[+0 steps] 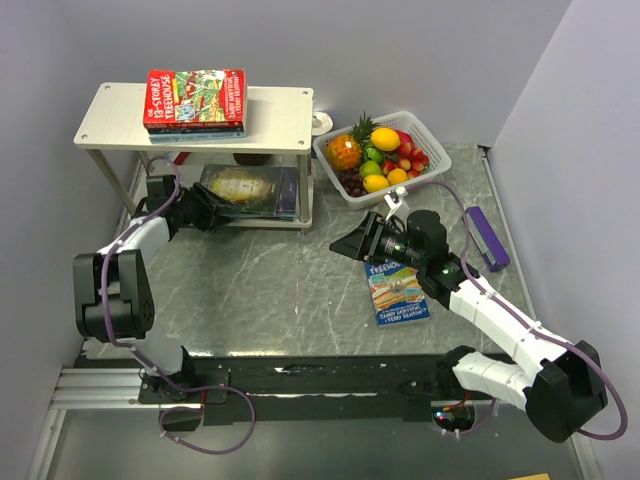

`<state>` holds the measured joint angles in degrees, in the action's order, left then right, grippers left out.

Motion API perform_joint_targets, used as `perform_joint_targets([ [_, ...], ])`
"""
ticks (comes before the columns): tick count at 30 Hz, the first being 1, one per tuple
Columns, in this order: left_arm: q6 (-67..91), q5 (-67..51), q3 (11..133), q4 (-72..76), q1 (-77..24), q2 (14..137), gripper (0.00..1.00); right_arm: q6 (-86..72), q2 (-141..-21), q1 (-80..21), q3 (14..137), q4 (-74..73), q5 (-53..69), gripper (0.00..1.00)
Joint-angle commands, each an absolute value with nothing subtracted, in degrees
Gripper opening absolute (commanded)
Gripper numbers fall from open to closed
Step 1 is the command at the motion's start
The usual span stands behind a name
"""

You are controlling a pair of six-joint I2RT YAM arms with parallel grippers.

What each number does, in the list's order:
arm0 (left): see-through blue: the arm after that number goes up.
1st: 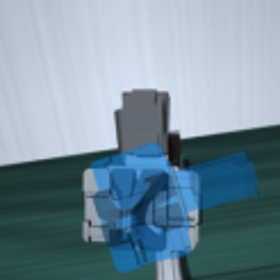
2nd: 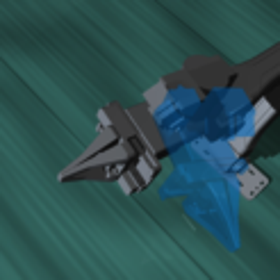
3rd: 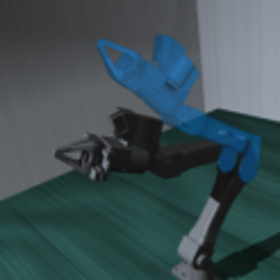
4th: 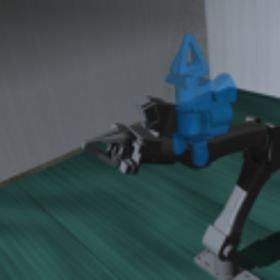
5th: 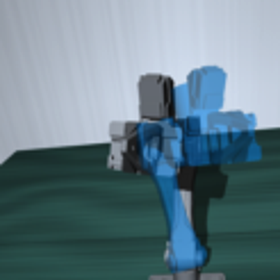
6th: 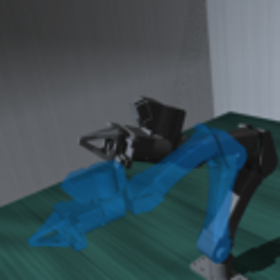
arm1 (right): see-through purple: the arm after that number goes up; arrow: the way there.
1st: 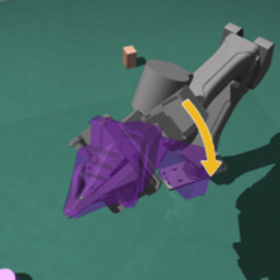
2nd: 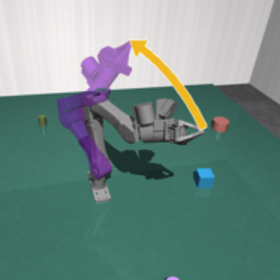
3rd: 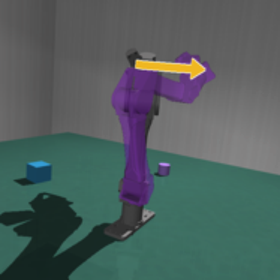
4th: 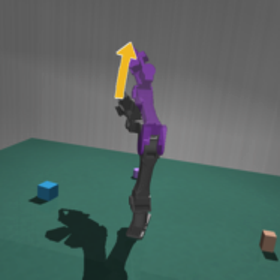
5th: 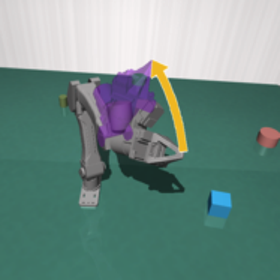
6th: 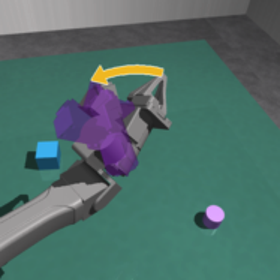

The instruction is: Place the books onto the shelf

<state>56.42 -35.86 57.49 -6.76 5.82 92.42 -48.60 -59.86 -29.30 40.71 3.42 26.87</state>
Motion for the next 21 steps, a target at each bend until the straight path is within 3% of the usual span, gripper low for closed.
perform_joint_targets([
  [1,54.9,-35.8,59.4,-7.7,4.8,93.4,0.52,-48.3,-59.2,-29.0,40.9,5.4,27.2,0.64],
  [7,51.7,-35.0,61.3,-13.8,5.1,93.4,0.52,-48.3,-59.6,-28.9,41.0,5.6,27.2,0.64],
  [21,52.2,-30.2,58.9,-14.4,7.8,74.2,0.53,-46.9,-59.9,-28.9,41.8,4.7,26.5,0.64],
])
